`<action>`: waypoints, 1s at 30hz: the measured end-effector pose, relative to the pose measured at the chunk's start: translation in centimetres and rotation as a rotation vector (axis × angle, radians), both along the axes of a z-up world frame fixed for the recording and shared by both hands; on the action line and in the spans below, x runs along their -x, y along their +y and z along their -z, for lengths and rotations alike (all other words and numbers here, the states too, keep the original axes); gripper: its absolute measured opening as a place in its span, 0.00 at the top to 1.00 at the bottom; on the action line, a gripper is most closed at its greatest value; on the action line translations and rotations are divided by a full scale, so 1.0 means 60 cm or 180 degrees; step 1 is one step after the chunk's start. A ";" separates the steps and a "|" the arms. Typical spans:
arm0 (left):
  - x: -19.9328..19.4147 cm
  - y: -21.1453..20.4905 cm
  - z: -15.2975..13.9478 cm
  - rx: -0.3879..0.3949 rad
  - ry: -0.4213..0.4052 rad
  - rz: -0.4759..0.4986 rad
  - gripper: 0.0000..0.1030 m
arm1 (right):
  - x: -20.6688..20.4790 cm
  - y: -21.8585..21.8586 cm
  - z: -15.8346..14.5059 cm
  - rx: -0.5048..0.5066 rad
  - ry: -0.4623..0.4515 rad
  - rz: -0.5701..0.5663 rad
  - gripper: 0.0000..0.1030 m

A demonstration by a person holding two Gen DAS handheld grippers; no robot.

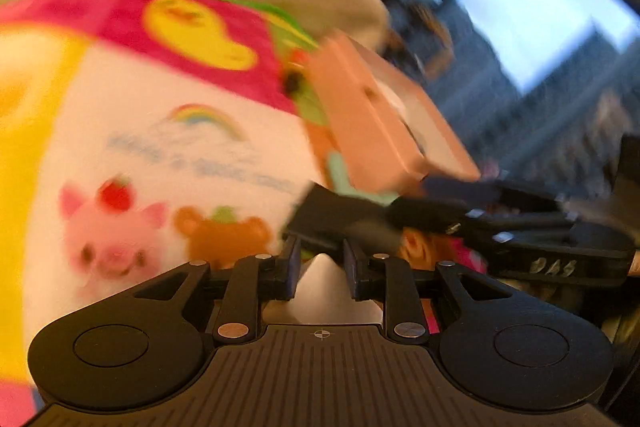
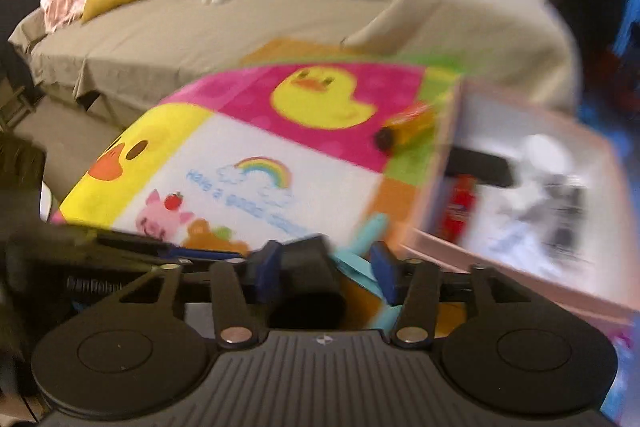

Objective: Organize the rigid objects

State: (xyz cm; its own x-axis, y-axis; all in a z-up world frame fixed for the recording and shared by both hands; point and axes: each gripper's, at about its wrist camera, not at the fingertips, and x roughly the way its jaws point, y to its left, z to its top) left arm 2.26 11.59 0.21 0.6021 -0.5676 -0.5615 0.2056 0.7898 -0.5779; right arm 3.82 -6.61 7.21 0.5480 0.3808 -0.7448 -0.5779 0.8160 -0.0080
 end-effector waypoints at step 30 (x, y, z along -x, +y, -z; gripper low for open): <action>-0.110 -0.081 -0.021 -0.1137 -0.0127 0.0195 0.69 | 0.045 -0.259 0.109 -0.0910 -0.0169 0.1043 0.27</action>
State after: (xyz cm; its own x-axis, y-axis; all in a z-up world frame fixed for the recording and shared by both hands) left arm 8.86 6.75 1.47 0.5985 -0.3756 -0.7076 0.2756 0.9259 -0.2583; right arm 1.11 -22.15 0.69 0.7088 0.3673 -0.6023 -0.2931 0.9299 0.2223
